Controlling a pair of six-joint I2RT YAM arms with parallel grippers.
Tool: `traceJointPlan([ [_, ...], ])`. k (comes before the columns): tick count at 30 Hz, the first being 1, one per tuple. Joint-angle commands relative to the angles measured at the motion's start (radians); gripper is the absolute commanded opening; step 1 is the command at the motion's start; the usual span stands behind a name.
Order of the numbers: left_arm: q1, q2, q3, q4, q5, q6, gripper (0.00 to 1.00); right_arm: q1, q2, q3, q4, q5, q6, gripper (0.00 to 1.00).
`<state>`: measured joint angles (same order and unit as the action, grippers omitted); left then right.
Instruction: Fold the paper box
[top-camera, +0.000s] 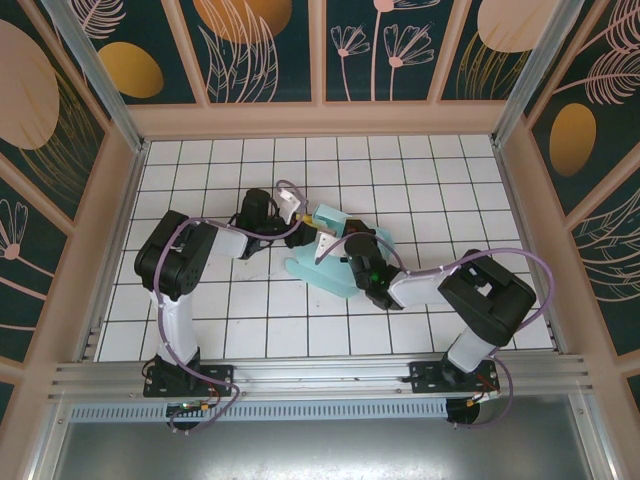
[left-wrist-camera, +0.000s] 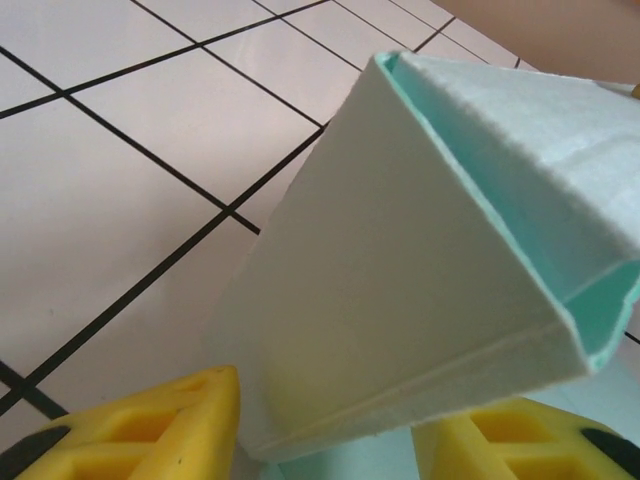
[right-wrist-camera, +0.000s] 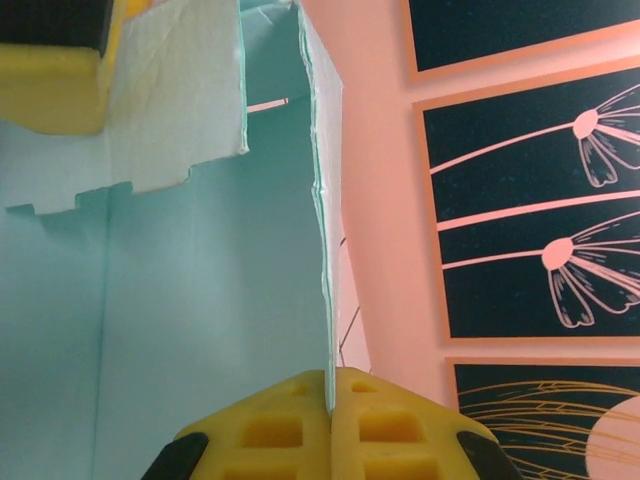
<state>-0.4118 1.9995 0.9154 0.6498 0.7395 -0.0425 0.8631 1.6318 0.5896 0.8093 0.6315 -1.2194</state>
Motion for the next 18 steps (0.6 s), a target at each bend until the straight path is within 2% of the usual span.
traceJointPlan([
  [1, -0.004, 0.005, -0.002, 0.102, -0.029, -0.036, 0.48, 0.021, 0.003, 0.03, -0.108, -0.044, 0.086, 0.0],
  [4, -0.003, 0.011, 0.002, 0.098, -0.031, -0.034, 0.43, 0.02, 0.0, 0.033, -0.123, -0.043, 0.102, 0.0],
  [10, -0.003, 0.012, -0.002, 0.11, -0.007, -0.044, 0.45, 0.021, 0.003, 0.042, -0.176, -0.041, 0.129, 0.0],
  [14, -0.004, 0.011, 0.0, 0.104, -0.013, -0.043, 0.38, 0.02, 0.003, 0.05, -0.19, -0.038, 0.146, 0.0],
  [16, -0.004, 0.014, -0.001, 0.104, -0.01, -0.043, 0.3, 0.021, 0.003, 0.056, -0.198, -0.036, 0.154, 0.0],
  [18, -0.004, 0.015, -0.005, 0.107, -0.008, -0.045, 0.29, 0.02, 0.003, 0.065, -0.208, -0.033, 0.168, 0.0],
])
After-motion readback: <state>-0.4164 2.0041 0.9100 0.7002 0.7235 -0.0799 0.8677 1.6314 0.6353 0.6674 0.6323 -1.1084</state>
